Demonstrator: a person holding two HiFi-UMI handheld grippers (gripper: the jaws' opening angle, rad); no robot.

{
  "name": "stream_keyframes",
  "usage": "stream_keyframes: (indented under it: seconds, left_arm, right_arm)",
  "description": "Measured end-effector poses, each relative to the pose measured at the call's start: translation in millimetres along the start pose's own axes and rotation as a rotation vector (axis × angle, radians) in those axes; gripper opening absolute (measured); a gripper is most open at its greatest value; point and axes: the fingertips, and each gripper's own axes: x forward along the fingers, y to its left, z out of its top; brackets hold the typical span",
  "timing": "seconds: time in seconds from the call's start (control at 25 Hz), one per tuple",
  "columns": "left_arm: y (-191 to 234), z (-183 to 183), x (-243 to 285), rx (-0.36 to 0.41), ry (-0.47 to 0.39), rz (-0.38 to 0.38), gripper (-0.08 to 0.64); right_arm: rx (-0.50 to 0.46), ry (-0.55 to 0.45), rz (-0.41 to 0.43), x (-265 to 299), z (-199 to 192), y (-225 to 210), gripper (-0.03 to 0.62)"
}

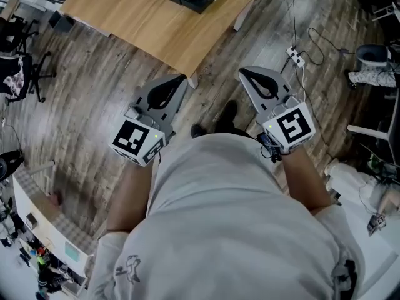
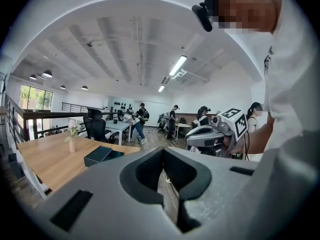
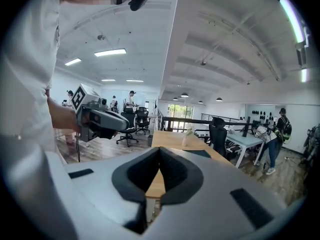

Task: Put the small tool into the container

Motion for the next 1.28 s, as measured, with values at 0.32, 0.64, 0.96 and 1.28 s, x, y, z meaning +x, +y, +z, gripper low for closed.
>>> stream_keyframes:
  seconds: [0.32, 0.64, 0.96, 1.28]
  left_arm:
    - [-14.0, -7.8, -42.6, 0.014, -0.009, -0.019, 0.006]
    - [-17.7, -7.6, -69.9, 0.011, -0.032, -0.009, 0.006]
    - [-16.4, -10.5, -82.4, 0.009, -0.039, 0.003, 0.006]
    - [-17.7, -8.6, -83.8, 0.011, -0.040, 0.010, 0.006]
  right_arm:
    - [0.009, -0.019, -0.033, -11.5, 7.3, 42.1, 0.006]
    - [0.020, -0.010, -0.062, -32.9, 6.8, 63.3, 0.006]
    - [-0.002, -0.005, -0.073, -39.8, 7.4, 70.0, 0.006]
    - [0.006, -0.006, -0.070, -41.0, 7.9, 66.7, 0.005]
